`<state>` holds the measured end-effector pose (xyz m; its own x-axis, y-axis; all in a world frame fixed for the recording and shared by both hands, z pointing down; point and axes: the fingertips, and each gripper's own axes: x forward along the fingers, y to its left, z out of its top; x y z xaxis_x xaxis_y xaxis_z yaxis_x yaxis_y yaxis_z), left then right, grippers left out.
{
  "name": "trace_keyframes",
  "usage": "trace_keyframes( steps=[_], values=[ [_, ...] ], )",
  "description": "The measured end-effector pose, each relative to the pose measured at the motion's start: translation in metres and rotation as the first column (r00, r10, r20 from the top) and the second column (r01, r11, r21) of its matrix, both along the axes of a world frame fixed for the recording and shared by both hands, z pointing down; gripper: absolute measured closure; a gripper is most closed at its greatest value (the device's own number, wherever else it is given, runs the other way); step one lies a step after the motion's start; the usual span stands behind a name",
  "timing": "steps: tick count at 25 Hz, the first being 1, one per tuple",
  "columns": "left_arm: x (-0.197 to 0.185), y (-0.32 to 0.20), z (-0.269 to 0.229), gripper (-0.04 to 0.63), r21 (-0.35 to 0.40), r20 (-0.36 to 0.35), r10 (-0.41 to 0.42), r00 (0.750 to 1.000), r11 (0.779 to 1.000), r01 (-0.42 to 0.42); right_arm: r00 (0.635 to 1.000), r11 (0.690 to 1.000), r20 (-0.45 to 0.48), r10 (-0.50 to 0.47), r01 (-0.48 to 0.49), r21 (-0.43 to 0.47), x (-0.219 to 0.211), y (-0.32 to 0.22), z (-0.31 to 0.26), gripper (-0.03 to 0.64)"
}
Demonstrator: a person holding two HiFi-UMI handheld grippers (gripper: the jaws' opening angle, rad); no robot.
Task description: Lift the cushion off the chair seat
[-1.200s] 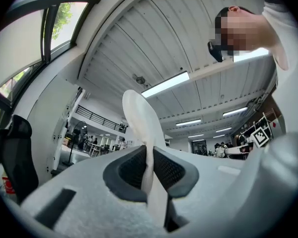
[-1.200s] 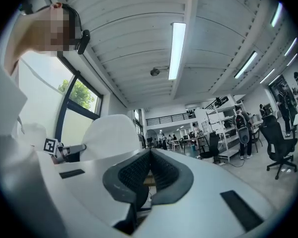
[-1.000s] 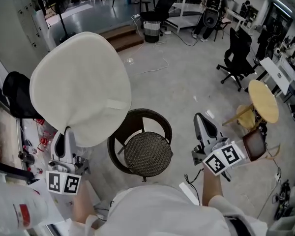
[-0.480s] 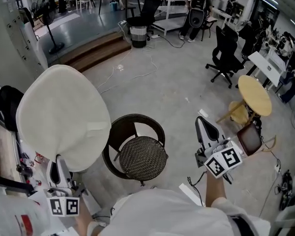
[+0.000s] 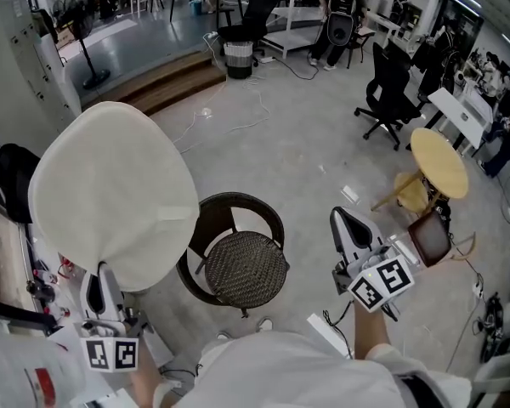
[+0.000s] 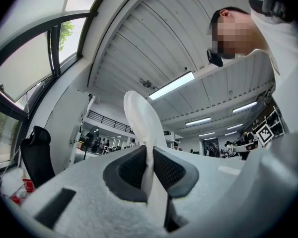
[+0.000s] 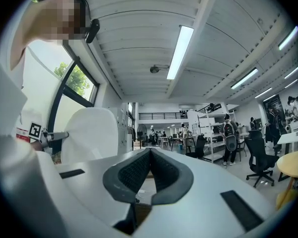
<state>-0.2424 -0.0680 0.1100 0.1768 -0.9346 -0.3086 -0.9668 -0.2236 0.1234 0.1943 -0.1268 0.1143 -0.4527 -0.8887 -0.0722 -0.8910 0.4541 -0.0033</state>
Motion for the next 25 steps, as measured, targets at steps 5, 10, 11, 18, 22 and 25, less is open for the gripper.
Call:
trace_keyframes(
  steps=[5,10,11,18,22,25],
  values=[
    [0.000,0.000,-0.003,0.557,0.004,-0.005,0.022,1.000,1.000,-0.022,1.000,1.000,0.001,-0.008,0.008,-0.009,-0.008,0.005,0.004,0.615],
    [-0.002,-0.002,-0.001,0.555,-0.002,-0.014,0.036,0.999,0.999,-0.036,1.000,1.000,-0.008,-0.012,0.012,-0.009,-0.016,0.007,0.004,0.615],
    [-0.003,-0.002,-0.001,0.555,-0.002,-0.014,0.039,0.999,0.999,-0.039,1.000,1.000,-0.011,-0.013,0.013,-0.007,-0.017,0.008,0.004,0.615],
    [-0.009,-0.002,0.003,0.555,-0.010,-0.020,0.051,0.998,0.999,-0.051,1.000,1.000,-0.007,-0.025,0.025,-0.014,-0.032,0.008,0.007,0.615],
    [-0.008,-0.004,0.003,0.555,-0.012,-0.026,0.057,0.998,0.998,-0.058,0.999,0.999,-0.006,-0.039,0.039,-0.016,-0.039,0.005,0.007,0.615],
    [-0.012,-0.004,0.004,0.555,-0.010,-0.027,0.060,0.998,0.998,-0.060,0.999,0.999,-0.007,-0.043,0.043,-0.016,-0.046,0.004,0.010,0.615]
  ],
)
